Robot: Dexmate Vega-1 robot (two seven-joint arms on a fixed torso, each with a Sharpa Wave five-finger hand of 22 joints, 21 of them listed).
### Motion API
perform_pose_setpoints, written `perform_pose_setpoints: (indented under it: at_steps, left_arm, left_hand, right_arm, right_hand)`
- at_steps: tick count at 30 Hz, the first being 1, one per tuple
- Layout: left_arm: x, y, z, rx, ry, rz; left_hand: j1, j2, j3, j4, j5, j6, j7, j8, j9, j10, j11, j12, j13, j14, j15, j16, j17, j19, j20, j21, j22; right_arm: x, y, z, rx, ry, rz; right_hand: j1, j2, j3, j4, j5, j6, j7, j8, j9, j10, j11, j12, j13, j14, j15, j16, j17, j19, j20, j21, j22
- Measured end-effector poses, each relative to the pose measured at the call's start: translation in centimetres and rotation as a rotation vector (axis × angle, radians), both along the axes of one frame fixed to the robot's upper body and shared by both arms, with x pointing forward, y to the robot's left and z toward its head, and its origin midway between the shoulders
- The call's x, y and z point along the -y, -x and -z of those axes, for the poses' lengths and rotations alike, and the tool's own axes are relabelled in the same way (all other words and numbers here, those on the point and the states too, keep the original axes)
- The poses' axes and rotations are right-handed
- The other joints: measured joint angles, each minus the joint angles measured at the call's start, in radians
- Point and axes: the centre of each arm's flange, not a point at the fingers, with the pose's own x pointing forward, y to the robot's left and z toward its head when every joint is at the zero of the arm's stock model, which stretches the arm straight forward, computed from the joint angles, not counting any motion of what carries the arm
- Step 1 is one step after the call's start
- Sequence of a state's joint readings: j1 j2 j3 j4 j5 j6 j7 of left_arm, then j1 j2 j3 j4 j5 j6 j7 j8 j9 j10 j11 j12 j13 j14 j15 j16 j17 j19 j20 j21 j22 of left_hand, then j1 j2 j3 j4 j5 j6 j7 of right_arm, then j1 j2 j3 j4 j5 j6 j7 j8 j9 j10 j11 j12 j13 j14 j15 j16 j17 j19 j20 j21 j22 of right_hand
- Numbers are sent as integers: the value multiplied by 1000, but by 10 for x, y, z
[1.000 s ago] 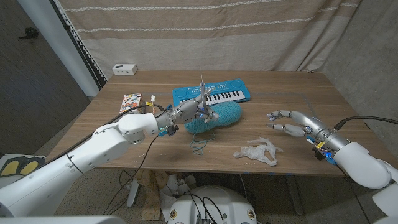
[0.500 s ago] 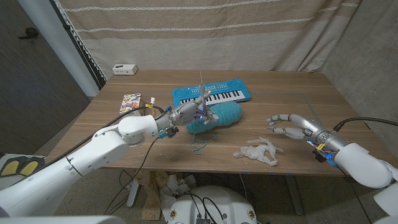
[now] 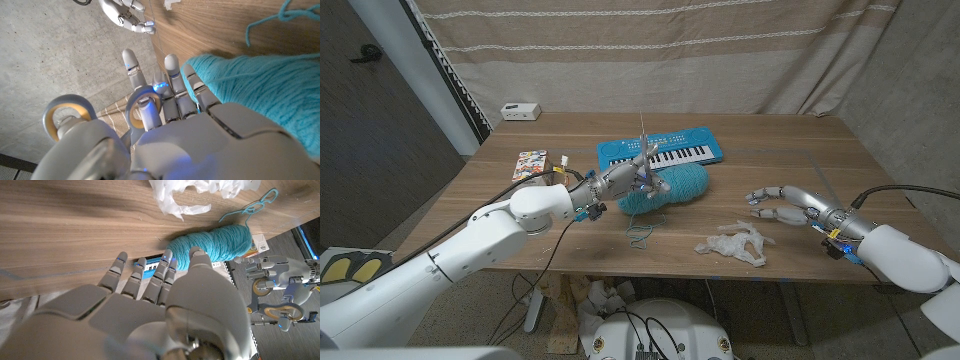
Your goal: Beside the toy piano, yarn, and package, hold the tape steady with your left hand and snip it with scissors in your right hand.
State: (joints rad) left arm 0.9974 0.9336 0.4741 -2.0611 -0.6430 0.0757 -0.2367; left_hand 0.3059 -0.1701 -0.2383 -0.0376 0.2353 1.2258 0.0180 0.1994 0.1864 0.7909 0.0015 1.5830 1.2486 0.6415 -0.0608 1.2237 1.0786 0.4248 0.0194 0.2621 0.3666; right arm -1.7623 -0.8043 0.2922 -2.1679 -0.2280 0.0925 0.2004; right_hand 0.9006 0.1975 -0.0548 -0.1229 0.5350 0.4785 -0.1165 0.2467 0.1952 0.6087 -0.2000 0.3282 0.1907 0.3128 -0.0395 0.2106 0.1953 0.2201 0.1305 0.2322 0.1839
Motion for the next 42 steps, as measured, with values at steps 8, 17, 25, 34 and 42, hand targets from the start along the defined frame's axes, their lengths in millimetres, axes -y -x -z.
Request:
perform_pose_setpoints:
  at_steps: [8, 17, 25, 34, 42]
  left_arm:
    - [0, -4, -1, -2, -11, 3]
    - [-1, -9, -2, -6, -21, 5]
    - [-1, -14, -3, -10, -24, 7]
    - [-1, -16, -3, -23, -29, 25]
    - [-2, -18, -3, -27, -28, 26]
  left_hand:
    - [0, 0, 0, 0, 5, 0, 0, 0, 0, 0, 0, 0, 0, 0, 0, 0, 0, 0, 0, -4, 0]
    - [0, 0, 0, 0, 5, 0, 0, 0, 0, 1, -1, -1, 0, 0, 0, 0, -2, 0, 0, -4, 2]
    - [3, 3, 0, 0, 5, 0, 0, 0, 0, 1, -1, -2, 0, 0, 0, 0, -4, 0, 0, -4, 2]
    - [3, 3, 0, 0, 6, 0, 0, 0, 0, 1, -1, 0, 0, 0, 0, 0, -2, 0, 0, -4, 2]
    - [3, 3, 0, 0, 6, 0, 0, 0, 0, 5, 2, 0, 0, 0, 0, 0, -2, 0, 0, -4, 2]
  right_arm:
    - [5, -9, 1, -48, 4, -45]
    - [7, -16, 2, -111, -1, -93]
    - [9, -22, 3, -170, -4, -119]
    - [13, -28, 2, -228, 19, -126]
    - [14, -30, 4, -265, 16, -128]
  right_hand:
    - [8, -9, 8, 8, -24, -21, -20, -18, 0, -25, -11, -24, 0, -21, -1, -15, 0, -4, 4, -8, 0]
    - [5, -29, 16, 8, -40, -77, -19, -43, 0, -68, -15, -51, 0, -52, -2, -26, 0, -4, 4, -16, 0]
    - [31, -31, 39, -7, -47, -106, -16, -47, 0, -93, -14, -66, 0, -88, -2, -33, -5, -17, 2, -23, 0]
    - [62, -36, 62, -23, -66, -122, -25, -51, 0, -113, -14, -81, 0, -114, -2, -33, -10, -21, -2, -23, 0]
    - [56, -42, 62, -14, -81, -134, -20, -51, 0, -127, -13, -88, 1, -124, -2, -33, -10, -22, -4, -23, 0]
